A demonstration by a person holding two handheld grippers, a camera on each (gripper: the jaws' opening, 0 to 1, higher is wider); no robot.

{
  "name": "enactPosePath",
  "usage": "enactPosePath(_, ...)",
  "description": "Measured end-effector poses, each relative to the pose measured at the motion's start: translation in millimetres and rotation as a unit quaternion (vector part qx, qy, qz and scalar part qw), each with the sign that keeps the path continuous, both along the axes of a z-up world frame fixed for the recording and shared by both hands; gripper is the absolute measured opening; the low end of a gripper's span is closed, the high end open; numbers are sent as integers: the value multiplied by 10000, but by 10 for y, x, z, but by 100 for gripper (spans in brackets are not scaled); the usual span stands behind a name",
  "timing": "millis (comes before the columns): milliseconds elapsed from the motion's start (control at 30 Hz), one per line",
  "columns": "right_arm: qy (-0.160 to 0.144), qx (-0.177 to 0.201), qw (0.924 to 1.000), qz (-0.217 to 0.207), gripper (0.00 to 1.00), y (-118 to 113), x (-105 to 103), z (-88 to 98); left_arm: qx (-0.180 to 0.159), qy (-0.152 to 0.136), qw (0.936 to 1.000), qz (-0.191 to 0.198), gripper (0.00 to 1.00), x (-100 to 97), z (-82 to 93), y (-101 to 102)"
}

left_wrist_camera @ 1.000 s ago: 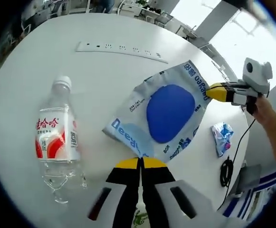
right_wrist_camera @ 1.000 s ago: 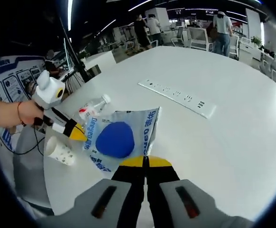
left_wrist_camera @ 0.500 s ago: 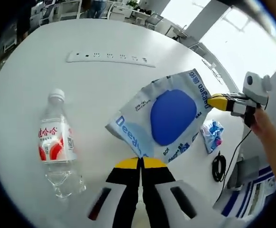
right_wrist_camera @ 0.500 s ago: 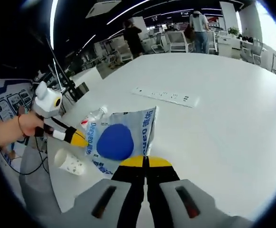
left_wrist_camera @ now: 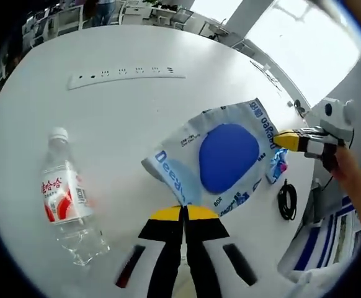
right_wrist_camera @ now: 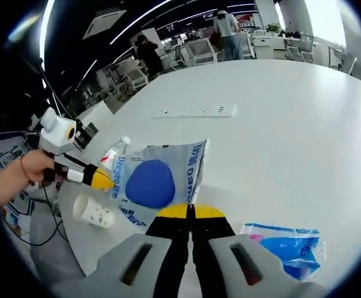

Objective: Arrange the tabletop items into an orderly group along one side of the table until the central work area is clear of visible clutter.

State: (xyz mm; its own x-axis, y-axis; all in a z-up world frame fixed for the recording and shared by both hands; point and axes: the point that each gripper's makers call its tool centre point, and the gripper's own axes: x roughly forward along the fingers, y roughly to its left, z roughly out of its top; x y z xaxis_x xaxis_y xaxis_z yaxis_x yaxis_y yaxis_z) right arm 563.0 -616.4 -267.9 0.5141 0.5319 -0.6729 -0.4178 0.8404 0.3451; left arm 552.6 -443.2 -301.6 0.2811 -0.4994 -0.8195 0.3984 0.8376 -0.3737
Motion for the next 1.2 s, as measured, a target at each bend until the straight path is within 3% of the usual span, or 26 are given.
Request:
enactPosePath(867,391,-826,9958,-14,0,-145,-309,-255,133,145,9975,-672,0,-188,-128,-140)
enactPosePath(1200,476,-1523,9867,321,0,-215,-393,-379,181,194,9955,-905,0,-254,-169,-202)
